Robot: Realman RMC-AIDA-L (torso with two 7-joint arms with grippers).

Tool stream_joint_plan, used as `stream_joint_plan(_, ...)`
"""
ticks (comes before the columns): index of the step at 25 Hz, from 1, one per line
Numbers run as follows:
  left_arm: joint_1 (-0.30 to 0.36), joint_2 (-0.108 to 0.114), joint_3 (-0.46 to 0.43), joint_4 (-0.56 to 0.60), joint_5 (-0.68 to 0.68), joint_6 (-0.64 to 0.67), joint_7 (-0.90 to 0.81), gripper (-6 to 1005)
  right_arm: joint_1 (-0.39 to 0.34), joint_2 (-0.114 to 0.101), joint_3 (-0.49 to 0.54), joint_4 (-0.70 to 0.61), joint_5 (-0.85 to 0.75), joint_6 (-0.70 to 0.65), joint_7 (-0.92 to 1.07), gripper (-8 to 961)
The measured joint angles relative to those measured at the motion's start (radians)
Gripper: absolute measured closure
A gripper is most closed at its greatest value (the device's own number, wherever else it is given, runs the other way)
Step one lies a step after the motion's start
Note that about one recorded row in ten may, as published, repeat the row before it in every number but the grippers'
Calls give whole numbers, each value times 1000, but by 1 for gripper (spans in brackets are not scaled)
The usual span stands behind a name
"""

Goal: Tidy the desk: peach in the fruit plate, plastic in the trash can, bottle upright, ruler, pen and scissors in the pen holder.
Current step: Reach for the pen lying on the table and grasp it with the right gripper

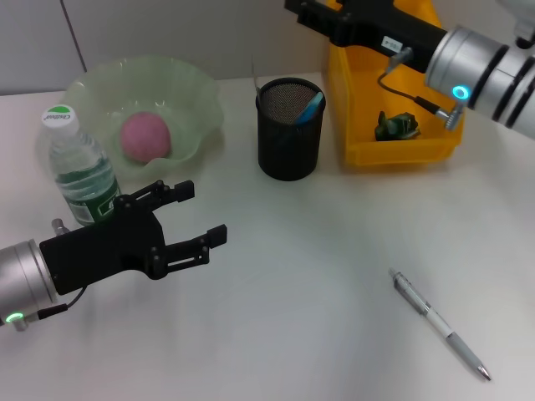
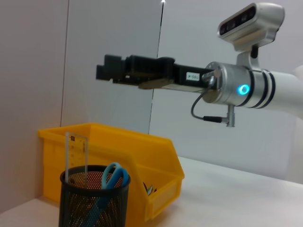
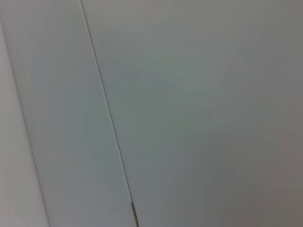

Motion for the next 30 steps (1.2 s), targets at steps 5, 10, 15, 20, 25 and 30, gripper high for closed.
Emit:
stream_joint_plan(5, -4, -2, 0, -3, 0, -14, -2, 139, -42, -1, -7, -56, -3, -46, 56, 290)
stream_joint_plan(10, -4, -3, 0, -4, 0, -19, -3, 139, -105, -5, -81, -161, -20, -85, 135, 269)
stream_joint_plan(15, -5, -5, 10, -5, 4, -13, 16, 139, -172, -13, -157, -391, -198, -102, 446, 184)
stream_joint_plan(20, 0, -2, 29, -5, 8, 2, 37, 139, -158, -18, -150, -627, -571, -231, 882, 133)
stream_joint_plan(25, 7, 2, 47, 3, 10, 22, 43, 139, -12, -50, -147, -721, -950, -508, 1324, 134)
stream_joint_plan(30, 13, 0, 43, 5, 4, 29, 63, 139, 115, -63, -155, -698, -1181, -682, 1523, 134)
